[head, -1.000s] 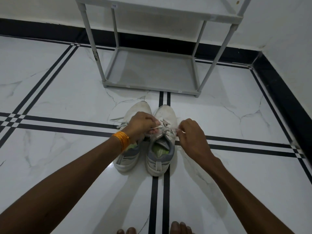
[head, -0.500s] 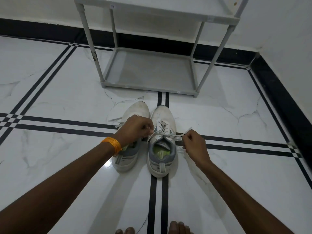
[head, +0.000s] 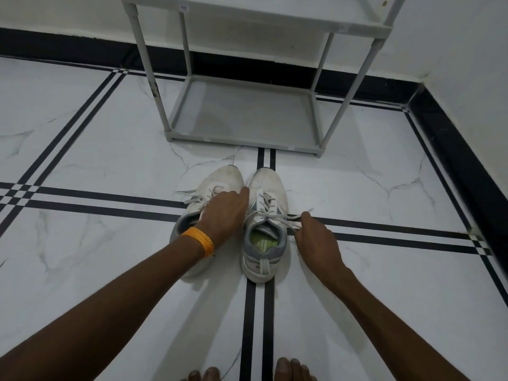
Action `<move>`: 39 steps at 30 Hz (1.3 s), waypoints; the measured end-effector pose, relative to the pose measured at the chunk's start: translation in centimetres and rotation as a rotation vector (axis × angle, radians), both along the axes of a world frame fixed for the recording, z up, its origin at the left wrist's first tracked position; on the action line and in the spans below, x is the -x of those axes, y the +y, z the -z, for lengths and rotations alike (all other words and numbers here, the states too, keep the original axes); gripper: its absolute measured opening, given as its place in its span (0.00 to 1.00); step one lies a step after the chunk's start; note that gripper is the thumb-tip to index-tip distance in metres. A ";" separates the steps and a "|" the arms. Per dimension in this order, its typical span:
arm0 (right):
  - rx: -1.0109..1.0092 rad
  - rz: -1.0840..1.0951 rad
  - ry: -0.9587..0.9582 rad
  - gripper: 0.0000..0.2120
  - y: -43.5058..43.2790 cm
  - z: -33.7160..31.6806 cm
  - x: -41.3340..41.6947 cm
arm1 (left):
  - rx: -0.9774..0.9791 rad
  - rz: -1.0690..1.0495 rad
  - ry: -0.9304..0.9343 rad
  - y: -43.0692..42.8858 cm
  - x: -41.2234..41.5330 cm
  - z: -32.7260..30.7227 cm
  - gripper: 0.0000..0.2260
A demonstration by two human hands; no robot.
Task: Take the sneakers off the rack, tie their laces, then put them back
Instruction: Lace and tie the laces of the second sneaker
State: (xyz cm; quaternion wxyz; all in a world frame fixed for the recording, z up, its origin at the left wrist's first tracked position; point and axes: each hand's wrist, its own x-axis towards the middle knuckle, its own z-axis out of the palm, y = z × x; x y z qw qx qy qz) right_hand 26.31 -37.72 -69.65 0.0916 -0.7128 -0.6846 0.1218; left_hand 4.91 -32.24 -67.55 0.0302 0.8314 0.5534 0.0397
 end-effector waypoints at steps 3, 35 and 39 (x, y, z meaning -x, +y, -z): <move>0.010 -0.014 -0.033 0.06 -0.1 0.3 -0.6 | -0.007 -0.008 -0.023 0.4 0.7 0.3 0.13; -0.054 -0.092 0.200 0.14 -0.2 -5.7 2.7 | 0.246 0.035 -0.537 0.4 -0.6 -4.4 0.24; 0.024 -0.203 -0.072 0.09 -0.7 -3.4 4.4 | 0.249 0.239 -0.201 -1.2 -1.9 -0.9 0.19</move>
